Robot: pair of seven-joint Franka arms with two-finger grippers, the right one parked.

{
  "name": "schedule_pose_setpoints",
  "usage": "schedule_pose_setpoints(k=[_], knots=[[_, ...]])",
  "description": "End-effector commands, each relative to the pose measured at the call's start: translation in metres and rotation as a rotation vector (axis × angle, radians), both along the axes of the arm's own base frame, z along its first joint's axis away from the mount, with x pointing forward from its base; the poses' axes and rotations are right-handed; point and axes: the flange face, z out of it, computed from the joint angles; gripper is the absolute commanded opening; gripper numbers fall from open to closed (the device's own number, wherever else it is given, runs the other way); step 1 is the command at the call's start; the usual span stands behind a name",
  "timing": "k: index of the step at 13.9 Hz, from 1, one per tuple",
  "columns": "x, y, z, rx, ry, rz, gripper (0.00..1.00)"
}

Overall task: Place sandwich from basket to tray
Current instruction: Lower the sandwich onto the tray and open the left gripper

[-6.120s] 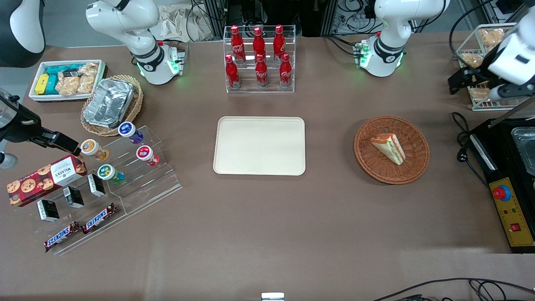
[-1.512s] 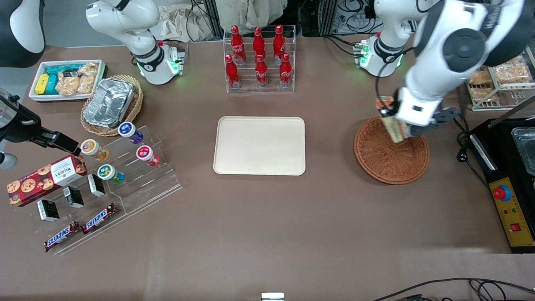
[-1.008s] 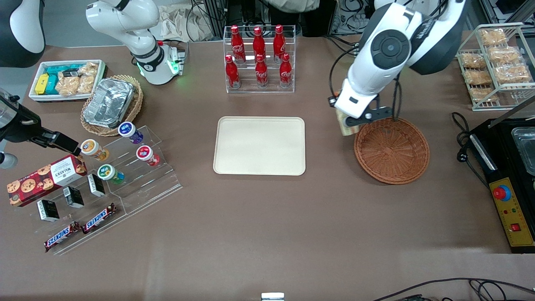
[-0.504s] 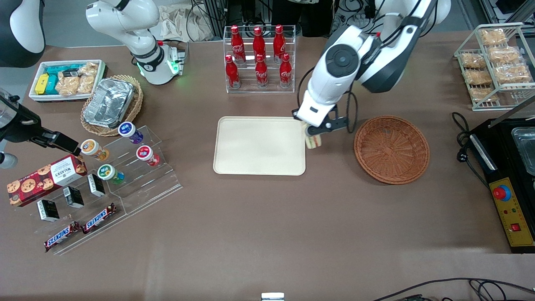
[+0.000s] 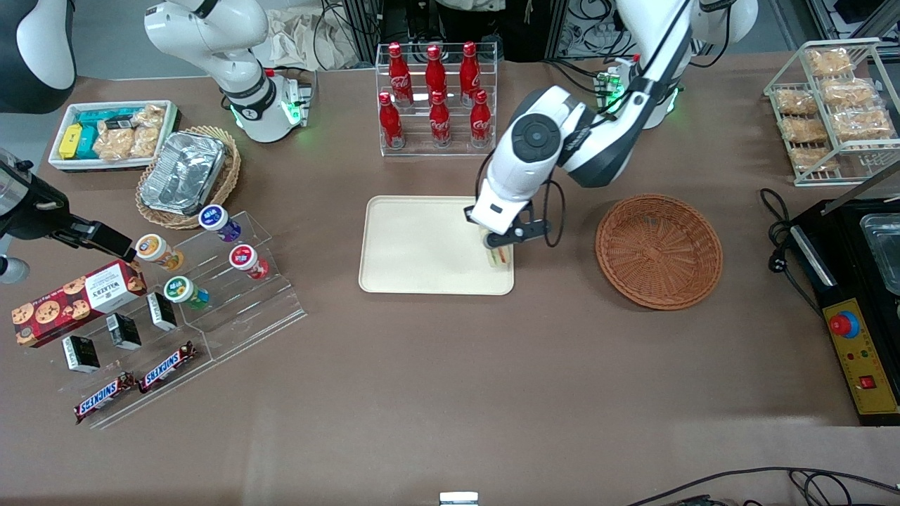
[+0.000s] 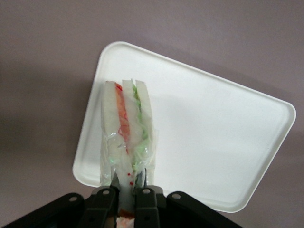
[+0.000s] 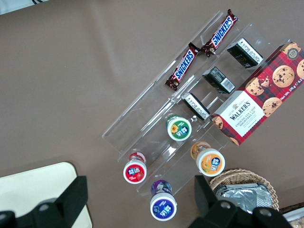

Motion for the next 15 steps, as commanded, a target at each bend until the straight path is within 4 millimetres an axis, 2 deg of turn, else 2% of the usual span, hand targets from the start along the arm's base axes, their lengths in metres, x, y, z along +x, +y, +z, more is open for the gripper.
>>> schedule_pose_setpoints(k=[1, 4, 5, 6, 7, 8, 9, 12, 13, 14, 15], knots=[[-0.005, -0.015, -0.021, -0.005, -0.003, 0.019, 0.00], [-0.005, -0.018, -0.044, 0.028, -0.023, 0.002, 0.03], [-0.005, -0.016, -0.051, 0.039, -0.021, -0.002, 0.12], [-0.006, -0.014, -0.054, 0.046, -0.020, -0.006, 0.29], [-0.006, -0.014, -0.055, 0.050, -0.020, -0.008, 0.49], [-0.006, -0.014, -0.060, 0.052, -0.016, -0.008, 0.90], [-0.006, -0.014, -0.061, 0.057, -0.019, -0.011, 0.99], [0.000, -0.009, -0.048, 0.054, -0.033, -0.008, 0.99], [0.004, -0.003, -0.032, 0.055, -0.043, -0.004, 0.99], [0.014, 0.011, -0.018, 0.080, -0.034, 0.007, 0.99], [0.024, 0.021, 0.006, 0.093, -0.029, 0.017, 0.99]])
